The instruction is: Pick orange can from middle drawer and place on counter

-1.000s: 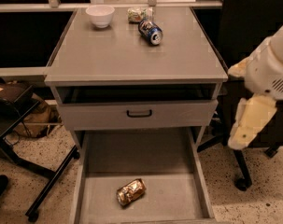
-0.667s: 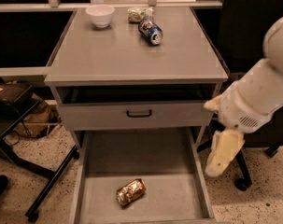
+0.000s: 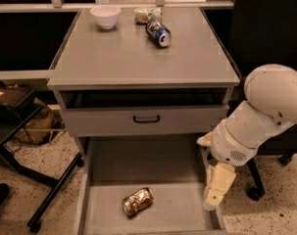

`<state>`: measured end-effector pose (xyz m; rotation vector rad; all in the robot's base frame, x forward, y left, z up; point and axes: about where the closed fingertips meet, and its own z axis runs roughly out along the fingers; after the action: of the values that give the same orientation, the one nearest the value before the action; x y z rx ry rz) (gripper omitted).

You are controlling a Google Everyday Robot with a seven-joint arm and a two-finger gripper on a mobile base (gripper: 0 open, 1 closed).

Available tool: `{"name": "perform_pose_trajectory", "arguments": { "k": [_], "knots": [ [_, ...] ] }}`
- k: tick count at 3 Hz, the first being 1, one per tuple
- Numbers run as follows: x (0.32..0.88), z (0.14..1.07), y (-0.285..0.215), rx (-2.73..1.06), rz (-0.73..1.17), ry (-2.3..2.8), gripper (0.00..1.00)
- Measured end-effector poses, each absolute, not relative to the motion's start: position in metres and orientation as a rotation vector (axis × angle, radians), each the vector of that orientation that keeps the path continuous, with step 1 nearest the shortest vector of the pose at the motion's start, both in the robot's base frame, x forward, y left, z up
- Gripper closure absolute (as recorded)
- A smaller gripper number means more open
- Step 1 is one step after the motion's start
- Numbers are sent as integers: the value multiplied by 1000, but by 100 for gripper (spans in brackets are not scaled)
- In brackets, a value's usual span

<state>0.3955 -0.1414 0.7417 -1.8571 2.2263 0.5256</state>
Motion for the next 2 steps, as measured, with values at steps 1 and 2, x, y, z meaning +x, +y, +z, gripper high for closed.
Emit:
{"name": "perform_pose_trajectory", "arguments": {
  "k": [1, 2],
  "knots": [
    [396, 742, -141, -1857, 526, 2226, 0],
    [401, 709, -130, -1857, 630, 2144, 0]
  ]
}}
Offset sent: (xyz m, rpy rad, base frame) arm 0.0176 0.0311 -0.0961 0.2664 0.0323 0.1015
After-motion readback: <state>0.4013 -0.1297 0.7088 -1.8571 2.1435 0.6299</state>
